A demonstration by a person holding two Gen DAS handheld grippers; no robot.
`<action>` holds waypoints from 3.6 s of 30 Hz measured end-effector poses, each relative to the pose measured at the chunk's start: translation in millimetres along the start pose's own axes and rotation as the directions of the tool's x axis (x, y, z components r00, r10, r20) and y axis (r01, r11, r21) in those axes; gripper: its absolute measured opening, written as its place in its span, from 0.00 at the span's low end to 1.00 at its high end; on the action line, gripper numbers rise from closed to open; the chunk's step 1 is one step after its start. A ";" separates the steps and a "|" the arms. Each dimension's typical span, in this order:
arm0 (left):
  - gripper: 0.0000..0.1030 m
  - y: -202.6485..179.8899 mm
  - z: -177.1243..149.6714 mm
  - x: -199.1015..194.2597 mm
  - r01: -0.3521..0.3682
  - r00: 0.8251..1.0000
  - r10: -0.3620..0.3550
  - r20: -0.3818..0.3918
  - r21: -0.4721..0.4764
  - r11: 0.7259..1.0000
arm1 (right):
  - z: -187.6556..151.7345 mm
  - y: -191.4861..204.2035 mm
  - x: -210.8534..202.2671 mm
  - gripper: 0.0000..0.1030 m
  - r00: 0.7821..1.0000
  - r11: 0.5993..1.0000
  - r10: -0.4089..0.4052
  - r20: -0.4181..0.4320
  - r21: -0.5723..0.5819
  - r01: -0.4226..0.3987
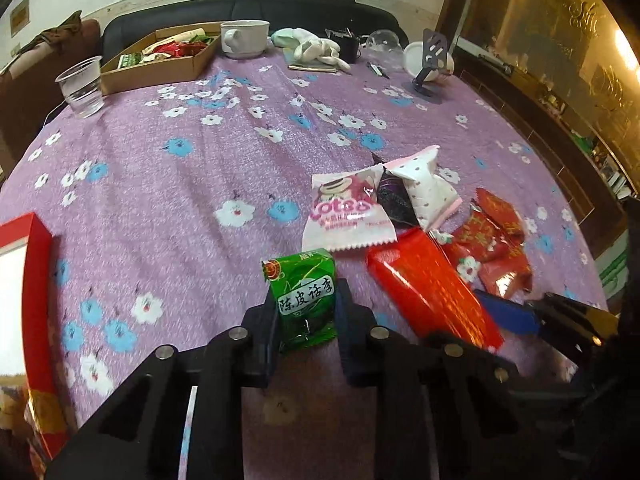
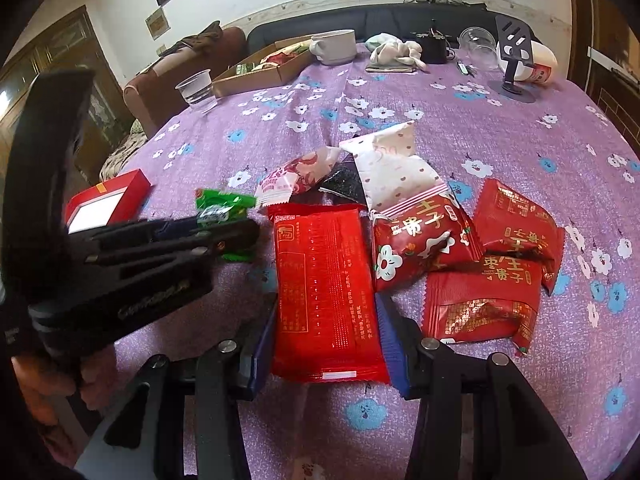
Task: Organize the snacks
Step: 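Grasp the green packet with the left gripper while the right grasps a red packet, then carry both packets to the tray and open both grippers over it, then move the right gripper back to the pile and grasp a small red packet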
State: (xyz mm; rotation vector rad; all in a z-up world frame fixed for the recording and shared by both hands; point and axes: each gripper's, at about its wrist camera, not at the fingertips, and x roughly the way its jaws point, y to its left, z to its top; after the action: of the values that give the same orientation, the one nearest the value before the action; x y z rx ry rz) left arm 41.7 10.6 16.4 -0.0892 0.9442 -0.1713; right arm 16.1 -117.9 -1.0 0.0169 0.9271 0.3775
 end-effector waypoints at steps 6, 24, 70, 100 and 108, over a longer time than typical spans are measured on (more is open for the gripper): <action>0.20 0.7 -17.0 -32.8 -0.024 0.998 0.023 0.054 0.021 0.999 | 0.2 3.1 0.3 0.45 0.995 0.995 0.103 -0.004 0.011 -0.103; 0.20 49.4 -72.3 -124.5 -0.014 0.984 0.020 0.174 -0.039 0.999 | -12.0 24.9 -1.7 0.45 0.865 0.848 0.502 0.004 0.194 -0.493; 0.21 233.3 -135.1 -184.4 -0.184 0.937 0.277 0.211 -0.377 0.908 | 30.0 270.9 47.4 0.45 0.822 0.829 0.557 -0.121 0.022 -0.558; 0.74 168.8 -110.1 -195.1 -0.394 0.868 0.425 0.257 -0.165 0.904 | 46.1 147.2 -53.7 0.62 0.926 0.964 0.262 0.272 -0.033 -0.263; 0.75 93.1 -88.2 -180.2 -0.324 0.906 0.310 0.288 0.003 0.946 | 9.1 -62.2 -108.1 0.66 0.915 0.893 0.103 0.391 0.369 -0.258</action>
State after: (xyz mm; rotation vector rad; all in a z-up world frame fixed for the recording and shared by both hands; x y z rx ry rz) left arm -123.5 135.3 94.5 0.0870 0.6544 0.1182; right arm -15.8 -209.7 77.6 0.5546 0.6224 0.3319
